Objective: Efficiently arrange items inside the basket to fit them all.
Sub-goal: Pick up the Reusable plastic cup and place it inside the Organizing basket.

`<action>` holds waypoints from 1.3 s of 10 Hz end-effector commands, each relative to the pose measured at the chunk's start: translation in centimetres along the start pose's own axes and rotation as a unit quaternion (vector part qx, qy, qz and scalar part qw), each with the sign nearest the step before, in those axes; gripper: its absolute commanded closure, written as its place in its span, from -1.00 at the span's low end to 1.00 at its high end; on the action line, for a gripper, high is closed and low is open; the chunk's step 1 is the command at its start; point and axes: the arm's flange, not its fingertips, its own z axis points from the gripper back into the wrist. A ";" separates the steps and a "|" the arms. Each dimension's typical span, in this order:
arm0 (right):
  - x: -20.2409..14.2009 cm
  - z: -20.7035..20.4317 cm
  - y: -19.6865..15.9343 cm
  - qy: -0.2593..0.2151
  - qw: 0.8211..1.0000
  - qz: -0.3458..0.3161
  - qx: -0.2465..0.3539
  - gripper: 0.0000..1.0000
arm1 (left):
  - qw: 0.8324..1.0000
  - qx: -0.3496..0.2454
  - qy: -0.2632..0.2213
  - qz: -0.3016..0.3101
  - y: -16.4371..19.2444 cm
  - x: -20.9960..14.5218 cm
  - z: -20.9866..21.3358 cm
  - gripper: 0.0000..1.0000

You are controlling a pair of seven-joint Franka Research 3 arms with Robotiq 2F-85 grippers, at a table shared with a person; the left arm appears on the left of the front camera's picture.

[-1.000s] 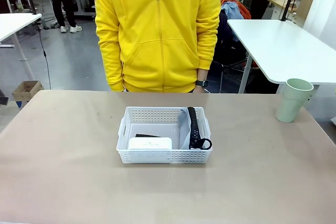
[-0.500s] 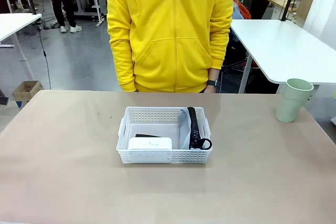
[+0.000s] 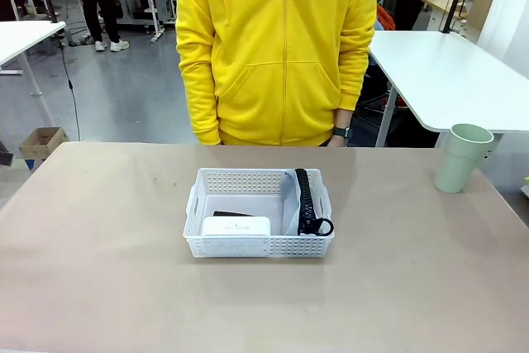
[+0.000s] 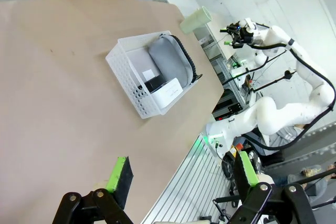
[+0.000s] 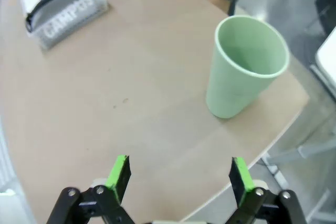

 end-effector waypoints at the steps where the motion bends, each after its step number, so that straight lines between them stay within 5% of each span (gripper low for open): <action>1: -2.3 -2.2 -4.6 -0.033 0.998 -0.001 0.049 -1.00 | 1.000 -0.007 -0.011 -0.008 -0.1 0.0 -0.2 -1.00; 3: -4.6 -3.7 -6.9 -0.079 0.994 -0.043 0.055 -1.00 | 1.000 -0.007 -0.011 -0.008 -0.1 0.0 -0.2 -1.00; 4: -2.1 -2.2 -2.1 -0.032 0.999 -0.008 0.037 -1.00 | 1.000 -0.007 -0.011 -0.008 -0.1 0.0 -0.2 -1.00; 8: -2.1 -2.2 -2.1 -0.032 0.999 -0.008 0.037 -1.00 | 1.000 -0.007 -0.011 -0.008 -0.1 0.0 -0.2 -1.00; 13: -6.4 -7.6 -8.9 -0.064 0.994 0.022 0.083 -1.00 | 1.000 -0.007 -0.011 -0.008 -0.1 0.0 -0.2 -1.00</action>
